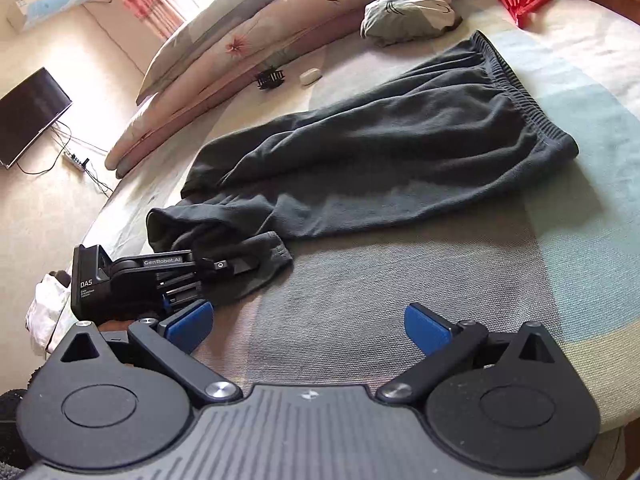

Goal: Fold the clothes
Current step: 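Grasp a sweatpants leg cuff with the left gripper, then pull the held leg cuff away from the waistband with the left gripper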

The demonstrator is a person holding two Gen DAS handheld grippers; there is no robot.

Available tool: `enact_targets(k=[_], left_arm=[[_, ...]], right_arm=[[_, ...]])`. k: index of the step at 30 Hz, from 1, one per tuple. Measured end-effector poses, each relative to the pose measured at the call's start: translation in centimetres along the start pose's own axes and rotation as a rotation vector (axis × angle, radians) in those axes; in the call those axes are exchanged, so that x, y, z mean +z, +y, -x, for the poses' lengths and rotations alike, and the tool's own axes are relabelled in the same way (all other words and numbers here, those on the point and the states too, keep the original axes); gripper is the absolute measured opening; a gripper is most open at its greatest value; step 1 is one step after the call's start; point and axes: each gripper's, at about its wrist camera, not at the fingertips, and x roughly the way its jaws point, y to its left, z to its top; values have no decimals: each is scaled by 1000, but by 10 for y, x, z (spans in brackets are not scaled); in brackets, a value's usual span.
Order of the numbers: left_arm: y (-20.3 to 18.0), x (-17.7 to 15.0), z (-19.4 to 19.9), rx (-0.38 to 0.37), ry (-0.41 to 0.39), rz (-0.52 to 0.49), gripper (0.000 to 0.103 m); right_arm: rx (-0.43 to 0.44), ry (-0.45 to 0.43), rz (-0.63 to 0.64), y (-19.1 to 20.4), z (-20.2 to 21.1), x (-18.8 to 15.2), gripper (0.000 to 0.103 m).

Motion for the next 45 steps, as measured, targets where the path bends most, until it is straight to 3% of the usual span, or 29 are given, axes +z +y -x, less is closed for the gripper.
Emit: enact_targets(k=[15, 34, 41, 45], left_arm=[[-31, 24, 86, 499, 75, -560, 3], [-24, 92, 183, 1109, -151, -811, 3], [-9, 115, 216, 1220, -229, -761, 3], [2, 136, 234, 1220, -260, -687, 3]], right_arm=[[-13, -10, 16, 12, 10, -1, 103], [-17, -10, 35, 25, 15, -4, 103], [-36, -3, 32, 25, 15, -5, 103], [-43, 10, 33, 26, 11, -5, 103]])
